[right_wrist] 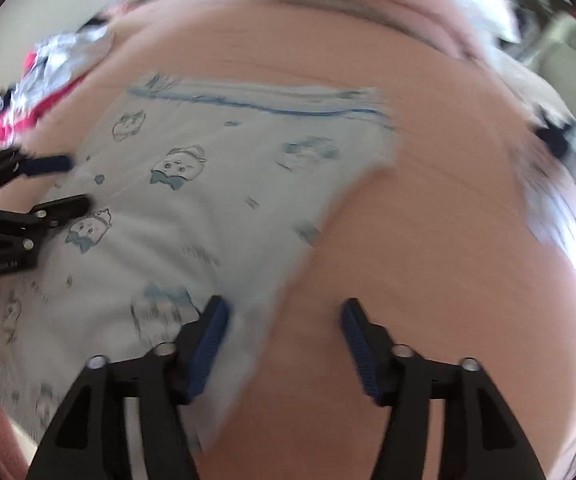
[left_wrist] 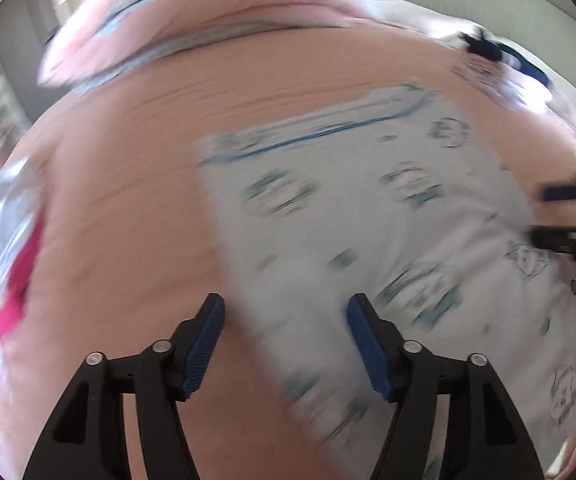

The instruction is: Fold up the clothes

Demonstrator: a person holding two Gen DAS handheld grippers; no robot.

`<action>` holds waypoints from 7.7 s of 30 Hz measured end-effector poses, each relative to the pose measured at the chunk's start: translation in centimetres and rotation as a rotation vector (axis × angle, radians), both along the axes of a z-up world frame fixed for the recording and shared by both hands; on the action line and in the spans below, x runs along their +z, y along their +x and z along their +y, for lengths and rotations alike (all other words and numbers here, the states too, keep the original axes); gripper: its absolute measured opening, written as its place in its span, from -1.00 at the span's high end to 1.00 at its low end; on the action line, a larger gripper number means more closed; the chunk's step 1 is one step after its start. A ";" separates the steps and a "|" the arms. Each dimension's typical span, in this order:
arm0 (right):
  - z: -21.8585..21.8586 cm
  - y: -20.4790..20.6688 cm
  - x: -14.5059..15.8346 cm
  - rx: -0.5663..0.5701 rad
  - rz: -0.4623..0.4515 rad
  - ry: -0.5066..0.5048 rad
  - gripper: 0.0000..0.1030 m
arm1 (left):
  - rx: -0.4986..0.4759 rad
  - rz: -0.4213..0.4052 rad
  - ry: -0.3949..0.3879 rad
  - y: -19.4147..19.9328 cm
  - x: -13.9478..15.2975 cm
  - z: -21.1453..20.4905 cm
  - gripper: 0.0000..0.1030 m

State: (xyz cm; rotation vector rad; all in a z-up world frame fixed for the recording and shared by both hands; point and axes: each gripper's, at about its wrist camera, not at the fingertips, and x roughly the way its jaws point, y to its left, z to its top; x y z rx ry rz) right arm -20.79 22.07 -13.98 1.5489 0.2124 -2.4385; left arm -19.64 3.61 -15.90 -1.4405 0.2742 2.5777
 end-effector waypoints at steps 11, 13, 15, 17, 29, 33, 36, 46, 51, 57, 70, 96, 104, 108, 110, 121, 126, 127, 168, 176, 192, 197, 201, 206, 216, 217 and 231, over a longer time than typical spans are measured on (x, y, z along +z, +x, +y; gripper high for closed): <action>-0.2 6.6 1.3 -0.099 0.018 -0.109 -0.22 | -0.144 0.021 0.052 6.4 0.5 3.9 -0.24; -0.2 7.5 1.1 -0.108 0.017 -0.111 -0.22 | -0.167 0.034 0.015 6.8 0.6 3.6 -0.25; -0.3 8.4 1.0 -0.118 0.017 -0.112 -0.22 | -0.140 -0.016 0.047 6.6 0.5 2.3 -0.25; -0.4 9.2 0.9 -0.127 0.016 -0.113 -0.24 | -0.104 -0.073 0.109 6.3 0.3 0.9 -0.27; -5.0 12.2 -0.5 -0.045 0.006 -0.045 -0.24 | -0.066 -0.108 0.052 9.8 1.0 1.6 -0.30; -4.6 14.0 -1.0 -0.080 -0.019 -0.073 -0.24 | -0.033 -0.176 0.078 10.4 1.5 -0.1 -0.32; -3.5 15.6 -0.8 -0.122 -0.050 -0.110 -0.24 | -0.003 -0.181 0.085 10.4 2.5 -1.4 -0.31; -3.6 14.0 2.1 -0.120 0.113 -0.173 -0.24 | 0.016 -0.133 0.108 10.7 1.5 -1.0 -0.31; -3.4 15.2 -1.1 -0.149 -0.017 -0.087 -0.25 | 0.044 -0.151 0.156 11.7 2.2 -3.2 -0.33; -2.6 16.9 0.1 -0.178 0.000 -0.114 -0.24 | 0.118 -0.115 0.193 12.8 3.2 -6.0 -0.32; -2.8 17.7 -0.4 -0.161 -0.074 -0.324 -0.20 | 0.125 -0.179 0.402 12.8 1.5 -2.5 -0.14; -4.2 16.9 -1.7 -0.104 -0.063 -0.300 0.00 | 0.117 -0.148 0.426 13.3 1.3 -1.9 0.20; -5.2 17.1 -1.4 -0.082 -0.041 -0.216 0.03 | 0.119 -0.132 0.401 13.4 1.3 -1.6 0.35; -5.2 17.2 -1.3 -0.076 -0.031 -0.201 0.06 | 0.127 -0.140 0.421 13.3 1.0 -1.8 0.33; -5.3 17.2 -1.3 -0.071 -0.030 -0.194 0.06 | 0.130 -0.138 0.426 13.3 1.0 -1.9 0.33; -6.1 17.6 -0.9 -0.030 0.005 -0.122 0.06 | 0.121 -0.124 0.434 13.4 0.9 -1.5 0.45; -6.5 17.8 -0.7 -0.010 0.026 -0.092 0.08 | 0.136 -0.144 0.464 13.4 0.6 -1.8 0.43; -6.4 17.8 -0.8 -0.010 0.025 -0.096 0.08 | 0.145 -0.150 0.478 13.4 0.5 -1.9 0.40; -2.7 14.9 4.9 0.007 0.042 -0.348 0.61 | 0.134 -0.196 0.753 9.8 4.4 -2.9 0.69; 0.5 6.8 1.1 -0.135 -0.102 -0.559 0.48 | 0.257 -0.228 0.824 3.8 2.2 -5.0 0.23; -2.9 10.3 2.0 0.108 0.068 -0.181 -0.05 | -0.049 -0.023 0.379 6.8 1.9 -0.9 0.04; -3.1 9.8 0.9 0.050 0.106 -0.053 0.05 | 0.025 -0.018 0.371 5.5 1.5 -0.9 0.72; -1.9 9.4 1.0 0.026 0.068 -0.159 0.05 | 0.146 -0.012 0.494 5.1 1.9 -3.4 0.68; -0.4 8.8 1.1 -0.004 0.020 -0.291 0.04 | 0.042 -0.095 0.450 5.5 0.9 -2.1 0.31; -4.3 9.9 1.5 0.097 0.131 -0.138 0.73 | -0.056 0.055 0.336 6.5 3.5 0.2 0.77; -4.1 9.6 2.0 0.081 0.152 -0.134 0.73 | -0.062 0.070 0.342 6.1 4.1 0.2 0.77; -2.5 2.6 1.5 0.154 -0.048 -0.374 -0.11 | -0.155 -0.053 0.251 3.2 2.8 0.4 0.78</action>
